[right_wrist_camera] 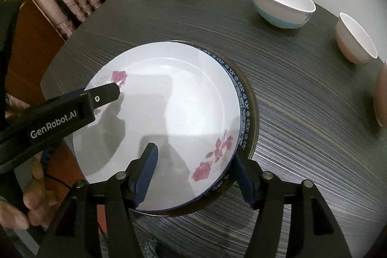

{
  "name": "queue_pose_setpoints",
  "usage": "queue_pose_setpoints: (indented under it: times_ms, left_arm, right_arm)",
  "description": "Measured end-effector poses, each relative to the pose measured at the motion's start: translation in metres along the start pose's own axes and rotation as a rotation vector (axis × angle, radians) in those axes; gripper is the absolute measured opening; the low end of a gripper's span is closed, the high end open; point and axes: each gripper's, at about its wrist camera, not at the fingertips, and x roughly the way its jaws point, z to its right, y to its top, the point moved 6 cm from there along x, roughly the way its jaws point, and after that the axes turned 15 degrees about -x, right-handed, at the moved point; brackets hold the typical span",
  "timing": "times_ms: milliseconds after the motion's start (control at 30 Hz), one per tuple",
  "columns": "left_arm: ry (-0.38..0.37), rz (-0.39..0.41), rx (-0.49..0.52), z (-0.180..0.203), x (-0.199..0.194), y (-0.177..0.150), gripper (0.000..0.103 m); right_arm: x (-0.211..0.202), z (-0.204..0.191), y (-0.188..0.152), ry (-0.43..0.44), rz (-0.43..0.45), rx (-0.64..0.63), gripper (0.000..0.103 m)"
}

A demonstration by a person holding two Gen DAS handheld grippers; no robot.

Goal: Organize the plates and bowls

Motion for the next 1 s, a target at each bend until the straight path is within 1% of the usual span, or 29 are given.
queue_pose_setpoints:
  times_ms: [267,400,500,733,1000]
  left_arm:
    - [0.012,0.004,0.013,0.002,0.0,-0.001,0.04]
    - [0.048,0.05,0.028,0.002,-0.004,0.001,0.043]
    - [0.045,0.046,0.033,0.004,-0.004,0.0,0.043]
    - [0.067,0.08,0.053,0.006,-0.007,0.003,0.043]
    - [0.074,0.095,0.08,0.011,-0.008,0.002,0.045]
  right_arm:
    - [-0.001,0.0,0.001,-0.02,0.004,0.019,0.06]
    - [-0.001,0.001,0.001,-0.011,0.018,0.03,0.061]
    - [-0.004,0.001,-0.001,-0.008,0.03,0.033,0.062]
    - [-0.011,0.005,-0.007,0.001,0.059,0.05,0.063]
    - [-0.023,0.024,-0.02,0.026,0.095,0.125,0.064]
